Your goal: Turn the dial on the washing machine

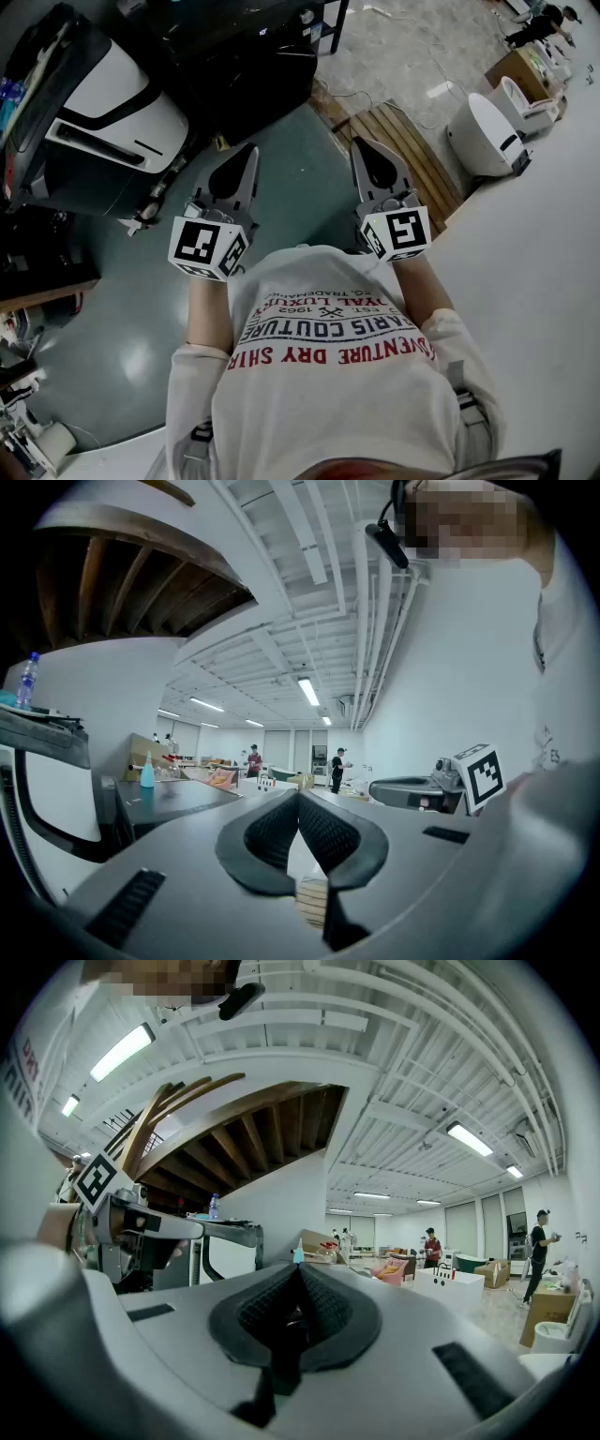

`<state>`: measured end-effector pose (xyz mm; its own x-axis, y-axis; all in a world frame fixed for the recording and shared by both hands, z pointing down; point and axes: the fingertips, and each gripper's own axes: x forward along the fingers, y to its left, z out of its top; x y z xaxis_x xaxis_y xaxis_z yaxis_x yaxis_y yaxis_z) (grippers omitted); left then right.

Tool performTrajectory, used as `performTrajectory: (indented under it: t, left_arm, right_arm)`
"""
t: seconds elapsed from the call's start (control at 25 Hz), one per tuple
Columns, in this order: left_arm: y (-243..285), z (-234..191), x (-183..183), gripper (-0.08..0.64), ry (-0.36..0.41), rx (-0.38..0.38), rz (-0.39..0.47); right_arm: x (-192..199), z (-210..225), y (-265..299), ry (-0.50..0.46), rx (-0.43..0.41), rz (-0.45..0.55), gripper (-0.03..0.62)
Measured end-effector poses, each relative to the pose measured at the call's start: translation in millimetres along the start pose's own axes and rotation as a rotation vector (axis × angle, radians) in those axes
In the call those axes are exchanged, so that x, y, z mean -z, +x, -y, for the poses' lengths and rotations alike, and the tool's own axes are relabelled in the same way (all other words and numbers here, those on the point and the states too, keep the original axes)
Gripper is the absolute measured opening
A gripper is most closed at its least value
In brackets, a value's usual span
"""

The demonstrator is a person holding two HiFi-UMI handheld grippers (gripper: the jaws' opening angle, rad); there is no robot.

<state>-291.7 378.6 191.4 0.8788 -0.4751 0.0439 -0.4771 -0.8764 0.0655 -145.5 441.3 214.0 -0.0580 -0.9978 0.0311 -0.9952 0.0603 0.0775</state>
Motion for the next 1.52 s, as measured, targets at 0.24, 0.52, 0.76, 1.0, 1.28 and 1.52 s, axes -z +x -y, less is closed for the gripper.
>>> performTrajectory:
  t: [0.24, 0.52, 0.76, 1.0, 1.28, 1.52]
  left_arm:
    - [3, -5, 1, 0.015, 0.002, 0.004, 0.003]
    - [12, -10, 5, 0.015, -0.025, 0.004, 0.004]
    - [20, -22, 9, 0.015, -0.055, -0.013, -0.003]
    - [32, -37, 12, 0.015, -0.072, -0.038, -0.017]
    - [72, -53, 26, 0.015, -0.081, -0.086, -0.041]
    - [134, -69, 35, 0.015, -0.085, -0.191, -0.051]
  right_arm:
    - [6, 2, 6, -0.020, 0.024, -0.032, 0.028]
    - [9, 6, 12, -0.036, 0.017, -0.048, 0.028]
    - [9, 15, 26, 0.012, 0.016, -0.027, 0.039]
    - [12, 35, 48, -0.040, 0.026, -0.051, 0.250]
    - [30, 75, 88, 0.014, -0.010, -0.062, 0.249]
    - [52, 124, 145, 0.029, -0.137, -0.076, 0.249]
